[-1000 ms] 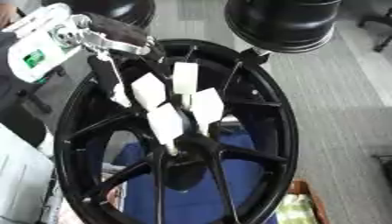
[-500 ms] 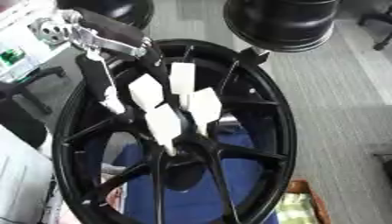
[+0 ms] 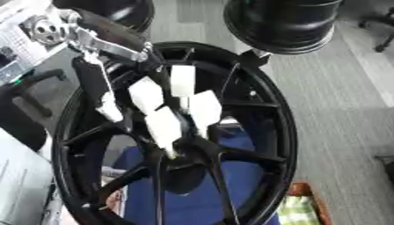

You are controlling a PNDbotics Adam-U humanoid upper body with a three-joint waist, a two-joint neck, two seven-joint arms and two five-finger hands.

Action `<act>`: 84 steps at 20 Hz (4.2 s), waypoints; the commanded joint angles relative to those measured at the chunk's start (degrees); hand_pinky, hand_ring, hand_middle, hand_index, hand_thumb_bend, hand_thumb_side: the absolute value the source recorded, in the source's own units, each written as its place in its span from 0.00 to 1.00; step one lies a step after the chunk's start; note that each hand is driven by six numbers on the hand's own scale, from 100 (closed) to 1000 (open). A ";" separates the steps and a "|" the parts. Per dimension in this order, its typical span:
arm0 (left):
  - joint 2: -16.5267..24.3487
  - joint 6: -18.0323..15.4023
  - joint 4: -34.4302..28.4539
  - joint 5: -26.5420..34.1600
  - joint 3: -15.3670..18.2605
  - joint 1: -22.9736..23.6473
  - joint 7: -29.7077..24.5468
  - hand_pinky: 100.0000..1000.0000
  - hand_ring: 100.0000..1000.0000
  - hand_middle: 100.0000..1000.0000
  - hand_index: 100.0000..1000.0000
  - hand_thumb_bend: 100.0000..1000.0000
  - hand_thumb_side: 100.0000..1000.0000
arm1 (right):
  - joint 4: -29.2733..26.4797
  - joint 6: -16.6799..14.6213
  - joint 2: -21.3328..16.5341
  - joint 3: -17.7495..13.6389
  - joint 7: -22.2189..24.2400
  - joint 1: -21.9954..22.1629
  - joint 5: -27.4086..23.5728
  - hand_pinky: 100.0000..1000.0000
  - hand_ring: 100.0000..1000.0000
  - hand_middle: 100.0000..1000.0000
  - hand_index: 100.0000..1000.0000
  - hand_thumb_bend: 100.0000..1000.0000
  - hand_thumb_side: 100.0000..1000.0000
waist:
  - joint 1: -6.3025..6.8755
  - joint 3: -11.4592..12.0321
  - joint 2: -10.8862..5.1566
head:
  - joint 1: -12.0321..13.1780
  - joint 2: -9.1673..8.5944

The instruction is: Pull the pin out of the wheel hub.

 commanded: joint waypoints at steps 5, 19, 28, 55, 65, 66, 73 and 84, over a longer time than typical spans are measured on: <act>1.64 -0.33 -0.58 -2.72 1.48 -1.08 -1.23 0.71 0.74 0.67 0.79 0.39 0.23 | -0.33 0.31 -1.74 -0.85 -0.34 -0.36 -0.53 0.88 0.87 0.81 0.87 0.00 0.00 | -0.20 0.00 -1.15 | 0.08 -0.65; 0.93 1.65 -0.81 -1.97 2.24 -1.04 -1.23 0.64 0.65 0.57 0.71 0.05 0.19 | -0.33 0.39 -1.66 -0.88 -0.88 0.14 -1.08 0.88 0.87 0.81 0.87 0.00 0.00 | -0.38 0.10 -1.08 | 0.27 -0.89; 1.04 4.81 -2.37 -1.36 2.95 -0.77 -1.23 0.53 0.50 0.37 0.49 0.00 0.08 | -0.33 0.04 -1.57 -1.31 -1.41 0.16 -1.29 0.88 0.87 0.81 0.87 0.00 0.00 | -0.48 0.06 -1.13 | 0.26 -0.77; 20.58 2.57 -9.64 -9.25 45.40 29.33 11.44 0.61 0.51 0.35 0.48 0.00 0.00 | -0.33 1.26 -4.03 -4.67 -5.60 4.84 -2.61 0.88 0.87 0.81 0.87 0.00 0.00 | -0.40 2.05 -0.29 | -2.60 -1.38; 19.29 2.33 -9.35 -8.84 48.74 33.74 9.82 0.68 0.61 0.51 0.64 0.03 0.00 | -0.33 1.51 -3.86 -5.34 -6.61 4.84 -3.38 0.88 0.87 0.81 0.86 0.00 0.00 | -0.79 2.35 -0.68 | -2.26 -0.36; 19.24 2.20 -9.75 -8.96 48.70 33.84 9.64 0.71 0.67 0.58 0.70 0.12 0.04 | -0.33 1.47 -3.83 -5.32 -6.58 4.81 -3.41 0.88 0.87 0.81 0.86 0.00 0.00 | -0.82 2.35 -0.71 | -2.23 -0.44; 18.72 2.24 -10.75 -11.70 48.82 33.74 11.83 0.80 0.81 0.77 0.86 0.43 0.40 | -0.33 1.37 -3.70 -5.18 -6.62 4.97 -3.55 0.88 0.87 0.81 0.87 0.00 0.00 | -0.68 2.28 -0.79 | -2.22 -0.77; 18.96 -2.30 -19.00 -6.80 40.16 28.64 14.73 0.72 0.69 0.61 0.74 0.28 0.34 | -0.33 0.49 -3.37 -4.42 -5.99 3.51 -3.64 0.88 0.87 0.81 0.87 0.00 0.00 | -0.49 1.32 -1.12 | -1.61 -0.88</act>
